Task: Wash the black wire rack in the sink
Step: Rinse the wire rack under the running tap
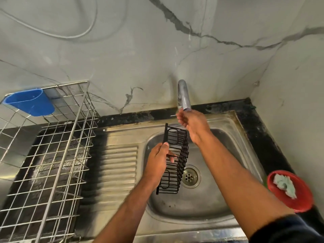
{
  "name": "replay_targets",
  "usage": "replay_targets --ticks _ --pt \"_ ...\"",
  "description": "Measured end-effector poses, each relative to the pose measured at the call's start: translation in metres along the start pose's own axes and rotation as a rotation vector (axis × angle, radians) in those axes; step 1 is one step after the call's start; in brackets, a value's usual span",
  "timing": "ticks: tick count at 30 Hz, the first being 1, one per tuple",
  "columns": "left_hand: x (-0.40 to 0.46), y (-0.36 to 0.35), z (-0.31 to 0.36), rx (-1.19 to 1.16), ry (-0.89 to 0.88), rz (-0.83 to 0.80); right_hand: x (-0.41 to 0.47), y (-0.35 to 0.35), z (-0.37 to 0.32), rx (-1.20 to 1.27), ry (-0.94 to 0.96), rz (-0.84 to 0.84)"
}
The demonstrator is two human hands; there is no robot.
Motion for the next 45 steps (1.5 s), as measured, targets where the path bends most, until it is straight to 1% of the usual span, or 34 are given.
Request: replay_targets --ticks 3,4,5,6,7,8,10,11,12,14,15,17,18,20,22,25,27,30,33,35,38,41,45 --pt "0.007 -0.009 0.000 0.060 0.011 -0.049 -0.020 -0.016 -0.003 -0.333 -0.028 -0.258" --pt "0.010 -0.013 0.000 0.076 0.012 -0.065 -0.025 -0.015 -0.004 -0.433 -0.020 -0.303" --pt "0.013 -0.017 0.001 0.107 0.006 -0.081 -0.029 -0.011 -0.006 -0.540 0.015 -0.297" --pt "0.016 -0.021 0.003 0.148 -0.010 -0.095 -0.032 -0.003 -0.010 -0.639 0.074 -0.239" --pt "0.019 -0.024 0.006 0.184 -0.034 -0.107 -0.034 0.003 -0.013 -0.681 0.129 -0.179" --pt "0.023 -0.028 0.010 0.203 -0.062 -0.120 -0.037 0.010 -0.015 -0.667 0.154 -0.157" --pt "0.032 -0.037 0.013 0.202 -0.104 -0.154 -0.043 0.013 -0.011 -0.631 0.130 -0.231" --pt "0.039 -0.041 0.014 0.202 -0.117 -0.170 -0.044 0.016 -0.009 -0.666 0.133 -0.242" --pt "0.045 -0.045 0.013 0.212 -0.120 -0.179 -0.044 0.020 -0.012 -0.724 0.167 -0.199" --pt "0.057 -0.050 0.011 0.243 -0.117 -0.176 -0.038 0.034 -0.022 -0.774 0.246 -0.042" --pt "0.062 -0.052 0.012 0.256 -0.122 -0.173 -0.035 0.038 -0.026 -0.771 0.255 -0.009" --pt "0.070 -0.056 0.012 0.270 -0.132 -0.174 -0.025 0.040 -0.025 -0.769 0.233 -0.028" --pt "0.073 -0.057 0.012 0.268 -0.140 -0.176 -0.019 0.042 -0.028 -0.776 0.250 -0.002" --pt "0.078 -0.059 0.010 0.254 -0.153 -0.174 -0.009 0.047 -0.038 -0.821 0.341 0.108" --pt "0.080 -0.059 0.002 0.234 -0.135 -0.176 0.003 0.042 -0.045 -0.918 0.400 0.143" --pt "0.079 -0.055 -0.009 0.136 -0.106 -0.140 0.030 0.026 -0.042 -1.145 0.401 0.095" --pt "0.080 -0.051 -0.012 0.098 -0.090 -0.106 0.049 0.016 -0.040 -1.168 0.377 0.051" --pt "0.083 -0.043 -0.012 0.065 -0.082 -0.054 0.073 -0.004 -0.030 -1.112 0.320 -0.105" --pt "0.084 -0.035 -0.012 0.021 -0.041 0.005 0.097 -0.020 -0.019 -1.218 0.314 -0.215" --pt "0.084 -0.030 -0.006 0.018 -0.034 0.048 0.113 -0.023 -0.012 -1.293 0.328 -0.222" --pt "0.084 -0.025 0.005 0.019 -0.046 0.103 0.125 -0.028 -0.007 -1.368 0.383 -0.180" --pt "0.086 -0.023 0.013 -0.013 -0.057 0.125 0.137 -0.022 0.001 -1.317 0.333 -0.140" --pt "0.087 -0.020 0.011 -0.047 -0.058 0.150 0.139 -0.017 0.005 -1.218 0.263 -0.241"
Point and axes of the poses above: each hand's wrist, its own x-axis towards the middle knuckle, its own y-axis out of the back of the hand, z = x × y, the point moved 7 cm from there along x, towards the middle knuckle, and after that the axes turned 9 degrees about -y, right-handed, at the moved point
